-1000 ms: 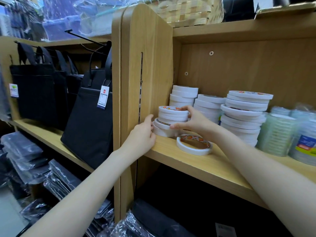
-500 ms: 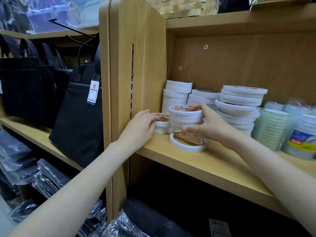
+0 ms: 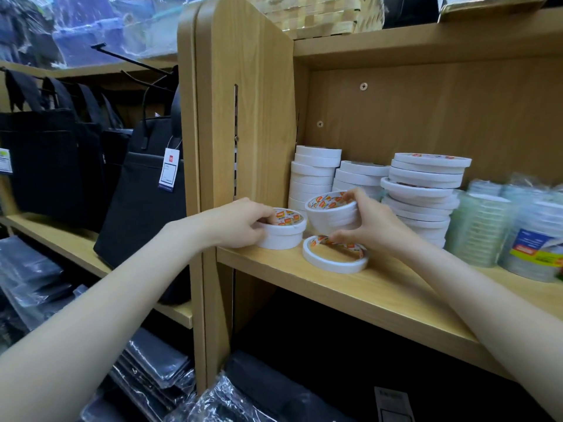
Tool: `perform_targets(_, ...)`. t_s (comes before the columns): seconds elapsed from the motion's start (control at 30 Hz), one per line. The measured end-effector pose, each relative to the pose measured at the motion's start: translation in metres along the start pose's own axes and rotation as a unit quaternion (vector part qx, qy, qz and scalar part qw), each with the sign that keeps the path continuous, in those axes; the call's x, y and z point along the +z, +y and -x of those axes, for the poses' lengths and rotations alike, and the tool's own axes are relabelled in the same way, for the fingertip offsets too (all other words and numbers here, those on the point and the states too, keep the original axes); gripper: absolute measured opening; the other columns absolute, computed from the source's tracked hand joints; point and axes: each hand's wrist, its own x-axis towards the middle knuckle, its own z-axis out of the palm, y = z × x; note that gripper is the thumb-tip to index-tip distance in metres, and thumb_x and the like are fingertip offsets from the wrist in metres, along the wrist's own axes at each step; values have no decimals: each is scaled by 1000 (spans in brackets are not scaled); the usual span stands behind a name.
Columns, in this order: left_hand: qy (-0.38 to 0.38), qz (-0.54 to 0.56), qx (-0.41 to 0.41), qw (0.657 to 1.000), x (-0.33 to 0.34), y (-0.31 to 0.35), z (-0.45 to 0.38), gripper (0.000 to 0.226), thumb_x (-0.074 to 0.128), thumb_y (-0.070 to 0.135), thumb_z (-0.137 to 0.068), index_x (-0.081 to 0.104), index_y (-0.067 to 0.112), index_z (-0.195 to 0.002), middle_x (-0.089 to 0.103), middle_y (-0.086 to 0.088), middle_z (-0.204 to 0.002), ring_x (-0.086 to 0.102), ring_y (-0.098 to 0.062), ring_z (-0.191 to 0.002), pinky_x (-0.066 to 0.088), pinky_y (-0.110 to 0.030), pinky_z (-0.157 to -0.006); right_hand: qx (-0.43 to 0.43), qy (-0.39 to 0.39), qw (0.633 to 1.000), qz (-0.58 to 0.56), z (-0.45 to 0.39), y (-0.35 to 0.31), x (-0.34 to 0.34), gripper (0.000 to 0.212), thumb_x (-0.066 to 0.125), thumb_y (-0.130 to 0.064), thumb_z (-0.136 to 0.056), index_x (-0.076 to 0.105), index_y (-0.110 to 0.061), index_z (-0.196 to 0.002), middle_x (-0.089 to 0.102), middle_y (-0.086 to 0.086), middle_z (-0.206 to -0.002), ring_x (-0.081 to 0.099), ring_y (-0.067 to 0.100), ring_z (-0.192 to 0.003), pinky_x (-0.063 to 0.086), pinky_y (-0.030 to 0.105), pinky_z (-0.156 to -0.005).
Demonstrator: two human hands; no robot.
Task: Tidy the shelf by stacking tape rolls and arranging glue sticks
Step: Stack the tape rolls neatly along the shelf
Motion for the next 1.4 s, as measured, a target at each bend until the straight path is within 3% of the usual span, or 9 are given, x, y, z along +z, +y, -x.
perform_targets(0.2,50,68,7,996,8,-5,13,8,46,24,-96,54,23,-97,53,9,-91,48,0,-79,33,-11,-61,7,-64,995,81,11,-11,-11,91,76,-30,-75,18,-21,-145,37,9,-141,38,23,-129,33,28,-95)
perform_targets(0.33,143,84,13,986,25,-10,15,10,47,23,-95,56,19,-91,50,9,-96,42,-8,-96,32,-16,-79,-95,9,989,114,44,-10,-30,46,62,-20,-86,46,-19,-129,49,3,-120,56,17,-99,44,26,-86)
perform_targets(0.5,249,134,-18,959,49,-3,17,13,45,21,-96,55,15,-102,44,2,-124,35,-9,-117,33,-21,-94,-176,-147,970,77,66,2,-29,13,58,-26,-89,64,-25,-101,49,-8,-114,47,-6,-91,36,6,-80)
perform_targets(0.63,256,157,-24,954,53,-2,19,14,49,25,-94,55,14,-101,43,1,-123,40,-12,-117,40,-22,-92,-126,-147,977,-93,57,1,-45,8,61,-11,-87,63,-19,-85,59,4,-96,57,11,-84,47,21,-78)
perform_targets(0.87,246,211,-18,946,48,-4,23,6,54,23,-91,55,17,-93,40,7,-117,40,-6,-112,34,-7,-79,-100,-122,900,-406,23,-35,-73,17,63,-14,-80,62,0,-89,61,6,-79,54,12,-69,47,18,-62)
perform_targets(1.07,281,342,-26,896,53,-1,24,65,63,20,-86,26,20,-140,29,4,-138,44,-3,-113,41,-16,-90,-208,-90,973,-37,-9,-61,-8,13,61,-12,-87,67,-8,-99,53,1,-92,55,16,-88,48,30,-84)
perform_targets(1.2,306,341,-20,889,56,1,23,76,62,22,-87,15,24,-146,23,4,-148,30,-12,-134,34,-41,-109,-207,-25,976,-54,-5,-57,-15,23,59,-12,-88,63,-14,-111,54,3,-108,54,12,-95,46,8,-69)
perform_targets(1.3,335,318,2,887,57,0,23,71,60,17,-87,19,29,-144,23,4,-149,26,-2,-131,31,-28,-109,-167,-82,981,58,0,-35,-40,22,59,-17,-89,62,-16,-111,57,-4,-106,50,5,-87,38,9,-63)
perform_targets(1.4,322,248,22,913,60,2,23,53,56,14,-89,37,32,-135,20,4,-150,19,3,-132,23,-12,-100,-145,-196,949,199,9,-18,-35,25,59,-16,-86,61,-12,-111,62,-2,-107,51,14,-95,39,26,-80)
